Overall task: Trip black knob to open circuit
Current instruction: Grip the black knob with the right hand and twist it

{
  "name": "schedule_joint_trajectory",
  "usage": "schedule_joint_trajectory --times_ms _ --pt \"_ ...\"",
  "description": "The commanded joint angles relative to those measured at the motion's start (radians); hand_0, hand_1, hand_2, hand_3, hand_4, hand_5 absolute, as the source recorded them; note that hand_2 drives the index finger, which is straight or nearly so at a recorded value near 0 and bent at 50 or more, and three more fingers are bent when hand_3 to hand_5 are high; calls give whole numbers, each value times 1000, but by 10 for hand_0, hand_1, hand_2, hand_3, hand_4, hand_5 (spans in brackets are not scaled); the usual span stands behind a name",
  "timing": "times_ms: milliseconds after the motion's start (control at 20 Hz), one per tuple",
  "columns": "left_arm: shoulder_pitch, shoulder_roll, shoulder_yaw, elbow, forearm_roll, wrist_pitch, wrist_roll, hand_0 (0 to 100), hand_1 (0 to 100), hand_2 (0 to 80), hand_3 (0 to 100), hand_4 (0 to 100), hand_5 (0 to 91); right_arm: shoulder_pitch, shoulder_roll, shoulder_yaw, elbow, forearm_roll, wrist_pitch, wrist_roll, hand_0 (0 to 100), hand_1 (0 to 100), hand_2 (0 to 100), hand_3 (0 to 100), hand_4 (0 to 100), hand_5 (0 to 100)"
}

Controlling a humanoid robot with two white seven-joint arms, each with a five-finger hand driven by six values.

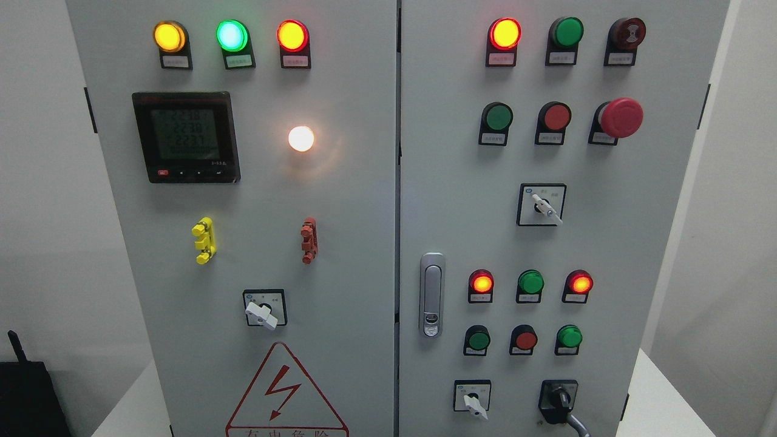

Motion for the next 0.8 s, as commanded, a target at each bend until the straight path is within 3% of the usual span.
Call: schedule_joint_trajectory --times_ms 0,750 --pt "0 0 0 0 -23 1 1 120 389 0 0 0 0 0 20 16 1 0 1 2 0 0 0 1000 1000 1000" --pt "0 0 0 0 -23 1 1 120 389 0 0 0 0 -3 20 34 -9 0 -4 0 0 0 0 1000 1000 1000"
